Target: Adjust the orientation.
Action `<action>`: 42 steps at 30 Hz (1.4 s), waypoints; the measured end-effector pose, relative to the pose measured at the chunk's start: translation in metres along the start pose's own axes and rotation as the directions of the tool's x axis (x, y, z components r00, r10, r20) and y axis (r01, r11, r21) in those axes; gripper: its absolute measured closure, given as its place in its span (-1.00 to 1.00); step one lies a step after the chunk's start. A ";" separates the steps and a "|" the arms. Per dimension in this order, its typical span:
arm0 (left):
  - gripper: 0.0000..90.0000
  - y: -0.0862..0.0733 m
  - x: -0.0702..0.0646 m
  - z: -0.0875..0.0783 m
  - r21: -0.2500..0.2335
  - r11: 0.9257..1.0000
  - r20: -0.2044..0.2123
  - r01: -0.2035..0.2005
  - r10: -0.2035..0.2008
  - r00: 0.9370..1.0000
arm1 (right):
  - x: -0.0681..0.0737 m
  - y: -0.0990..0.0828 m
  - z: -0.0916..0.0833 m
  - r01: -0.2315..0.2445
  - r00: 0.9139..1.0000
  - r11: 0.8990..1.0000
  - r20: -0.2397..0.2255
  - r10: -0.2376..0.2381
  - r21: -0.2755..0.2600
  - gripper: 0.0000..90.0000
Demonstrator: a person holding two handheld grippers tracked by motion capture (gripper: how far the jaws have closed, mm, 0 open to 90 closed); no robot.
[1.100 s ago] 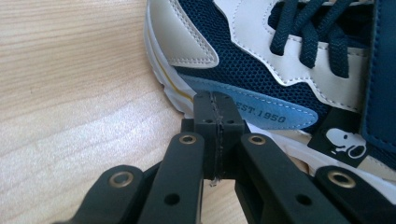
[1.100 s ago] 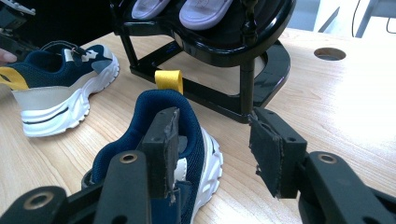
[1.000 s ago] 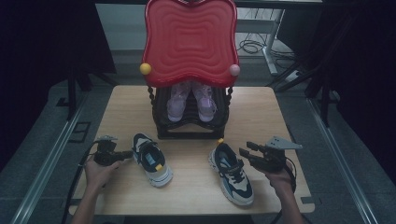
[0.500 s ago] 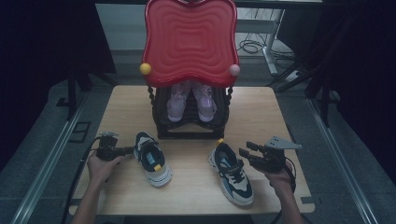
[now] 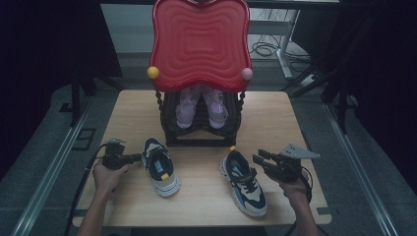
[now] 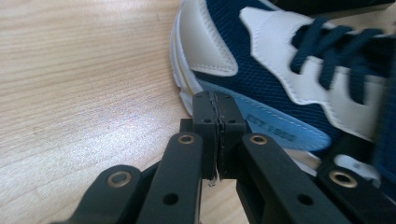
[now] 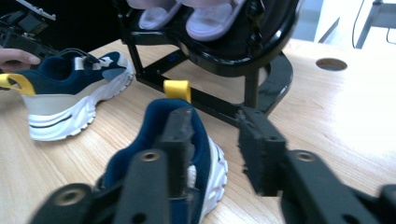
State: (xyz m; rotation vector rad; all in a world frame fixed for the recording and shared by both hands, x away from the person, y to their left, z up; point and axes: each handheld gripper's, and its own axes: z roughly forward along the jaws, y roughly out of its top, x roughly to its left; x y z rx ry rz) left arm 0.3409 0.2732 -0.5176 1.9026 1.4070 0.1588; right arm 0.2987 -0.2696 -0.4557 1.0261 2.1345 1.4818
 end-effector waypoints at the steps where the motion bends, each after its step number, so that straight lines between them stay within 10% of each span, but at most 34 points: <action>1: 0.98 0.000 -0.002 -0.003 -0.007 1.000 0.004 -0.004 0.004 1.000 | 0.002 0.001 -0.001 -0.002 1.000 1.000 -0.003 0.002 0.000 0.59; 18: 0.48 -0.016 -0.031 -0.040 -0.067 0.996 0.049 -0.064 0.067 0.997 | 0.061 0.022 0.013 0.092 0.981 0.996 -0.170 -0.089 0.007 0.99; 32: 0.27 -0.018 -0.035 -0.049 -0.095 0.994 0.049 -0.056 0.061 0.997 | 0.140 0.041 0.089 0.153 0.936 0.987 -0.329 -0.129 0.049 0.99; 42: 0.27 -0.018 -0.035 -0.050 -0.098 0.994 0.053 -0.053 0.058 0.997 | 0.164 0.025 0.140 0.147 0.941 0.983 -0.320 -0.104 0.111 0.99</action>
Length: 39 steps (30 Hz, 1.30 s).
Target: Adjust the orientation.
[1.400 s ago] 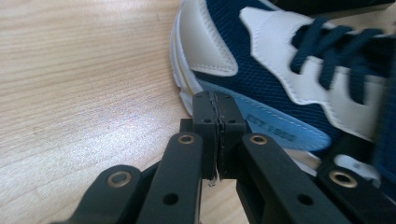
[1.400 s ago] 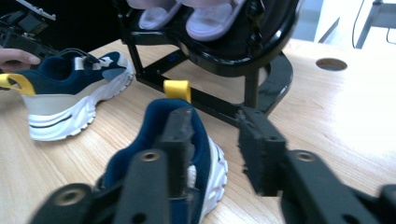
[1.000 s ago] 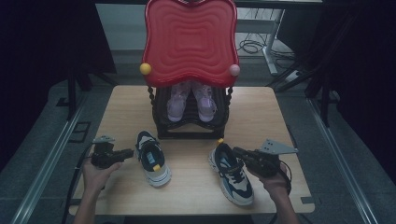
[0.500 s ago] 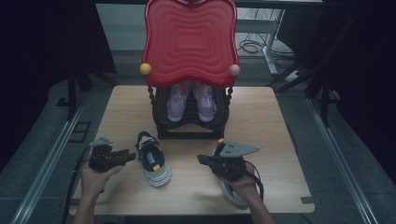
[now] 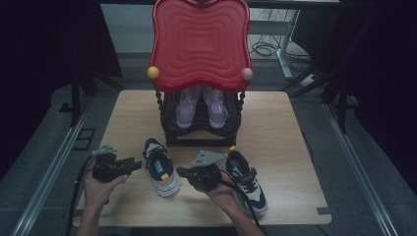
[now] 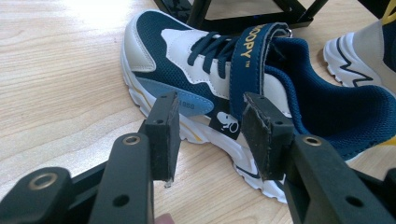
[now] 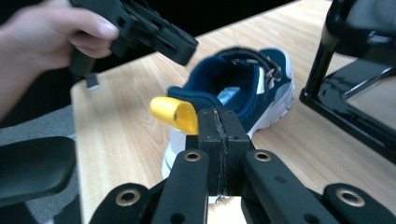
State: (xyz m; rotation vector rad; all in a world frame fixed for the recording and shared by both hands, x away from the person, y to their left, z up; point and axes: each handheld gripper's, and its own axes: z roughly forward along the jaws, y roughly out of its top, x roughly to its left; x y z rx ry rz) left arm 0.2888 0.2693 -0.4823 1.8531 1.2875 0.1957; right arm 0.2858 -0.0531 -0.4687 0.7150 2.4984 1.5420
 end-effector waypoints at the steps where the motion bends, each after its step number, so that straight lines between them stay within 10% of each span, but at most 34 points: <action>1: 0.27 0.000 0.000 0.000 -0.001 1.000 0.000 0.000 0.000 1.000 | -0.001 -0.001 0.003 -0.003 1.000 1.000 0.006 0.003 0.008 0.99; 10: 0.25 0.000 0.001 -0.006 -0.020 1.000 -0.006 0.002 -0.002 1.000 | -0.010 -0.022 0.038 -0.042 0.999 0.995 0.031 0.039 0.091 0.99; 39: 0.23 -0.003 0.016 -0.032 -0.094 0.995 -0.032 0.046 -0.049 0.998 | 0.027 -0.008 0.089 0.008 0.994 0.997 -0.105 0.001 0.077 0.99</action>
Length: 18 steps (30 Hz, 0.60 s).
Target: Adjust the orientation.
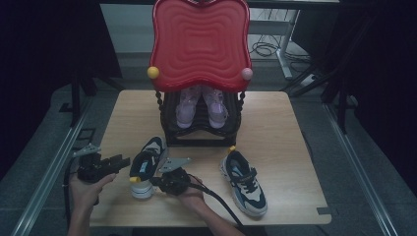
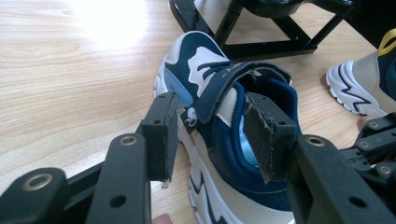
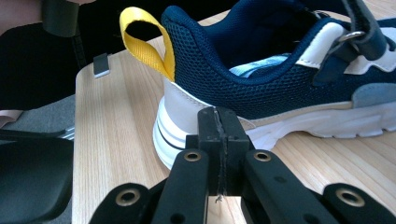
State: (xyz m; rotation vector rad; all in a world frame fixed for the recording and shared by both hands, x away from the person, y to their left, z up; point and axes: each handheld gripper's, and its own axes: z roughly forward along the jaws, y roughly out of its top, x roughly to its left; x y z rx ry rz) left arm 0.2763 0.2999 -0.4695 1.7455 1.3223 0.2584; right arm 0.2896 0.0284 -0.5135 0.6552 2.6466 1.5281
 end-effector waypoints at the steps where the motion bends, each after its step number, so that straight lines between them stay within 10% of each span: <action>1: 0.23 0.000 0.001 -0.001 -0.003 1.000 -0.002 0.000 0.000 1.000 | 0.001 0.001 0.002 0.001 1.000 1.000 -0.002 -0.001 0.000 0.99; 18: 0.23 -0.001 0.014 -0.015 -0.035 0.999 -0.016 0.032 -0.032 0.999 | 0.007 0.016 0.032 0.018 0.999 1.000 -0.031 -0.018 -0.013 0.99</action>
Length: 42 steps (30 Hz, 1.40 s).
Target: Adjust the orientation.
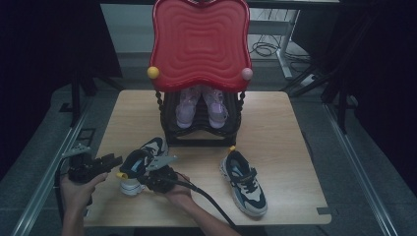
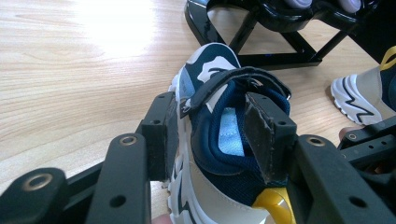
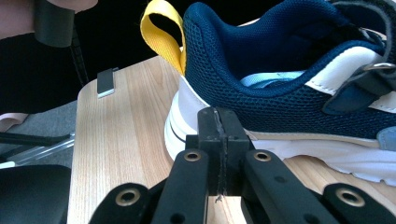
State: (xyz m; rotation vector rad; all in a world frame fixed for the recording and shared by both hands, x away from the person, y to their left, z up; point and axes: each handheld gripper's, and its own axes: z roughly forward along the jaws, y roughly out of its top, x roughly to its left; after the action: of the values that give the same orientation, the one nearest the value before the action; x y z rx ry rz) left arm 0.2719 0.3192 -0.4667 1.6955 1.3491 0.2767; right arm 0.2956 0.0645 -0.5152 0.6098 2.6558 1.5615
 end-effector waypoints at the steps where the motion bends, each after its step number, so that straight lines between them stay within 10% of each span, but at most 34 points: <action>1: 0.23 0.000 0.000 0.000 0.000 1.000 0.000 0.000 0.000 1.000 | 0.000 0.000 0.000 0.000 1.000 1.000 -0.001 0.000 -0.001 0.99; 42: 0.17 -0.002 -0.004 0.009 0.025 1.000 0.028 -0.008 0.007 1.000 | -0.016 -0.041 -0.178 -0.018 0.981 0.998 0.191 0.029 -0.058 0.99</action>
State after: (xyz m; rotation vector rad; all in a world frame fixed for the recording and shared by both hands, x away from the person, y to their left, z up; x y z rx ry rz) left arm 0.2751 0.3110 -0.4714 1.7190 1.3307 0.2402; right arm 0.2624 -0.1078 -0.4631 0.7503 2.4656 1.4930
